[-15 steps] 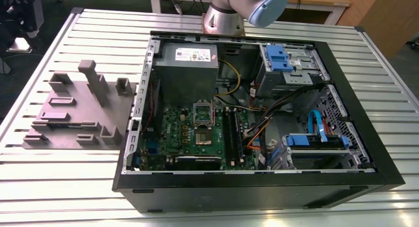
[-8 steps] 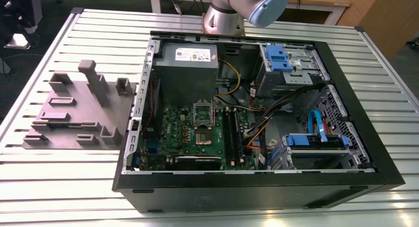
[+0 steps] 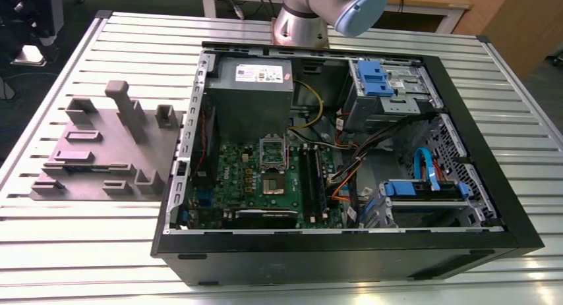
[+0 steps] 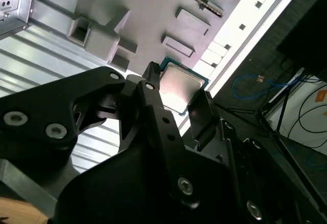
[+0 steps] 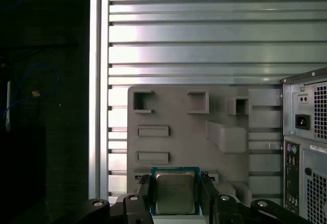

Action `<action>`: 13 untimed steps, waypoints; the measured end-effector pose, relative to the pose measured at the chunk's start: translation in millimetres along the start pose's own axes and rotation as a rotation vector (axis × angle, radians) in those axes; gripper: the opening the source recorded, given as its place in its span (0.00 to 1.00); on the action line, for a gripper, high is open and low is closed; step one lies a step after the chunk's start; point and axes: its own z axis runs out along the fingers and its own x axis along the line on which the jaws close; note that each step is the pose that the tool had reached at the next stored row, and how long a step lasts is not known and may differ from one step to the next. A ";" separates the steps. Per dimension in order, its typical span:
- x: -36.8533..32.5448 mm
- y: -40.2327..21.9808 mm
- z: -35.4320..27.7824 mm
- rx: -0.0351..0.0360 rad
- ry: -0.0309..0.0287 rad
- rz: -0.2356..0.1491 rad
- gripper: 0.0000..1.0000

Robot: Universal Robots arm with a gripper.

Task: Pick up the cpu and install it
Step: 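Pick up the cpu and move it towards the insertion slot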

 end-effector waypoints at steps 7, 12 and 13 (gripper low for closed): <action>0.1 0.1 -3.6 0.0000 -0.0001 0.000 0.47; -0.3 0.1 -3.8 0.0000 -0.0009 0.000 0.47; -3.0 0.2 -3.9 0.0000 -0.0009 0.000 0.47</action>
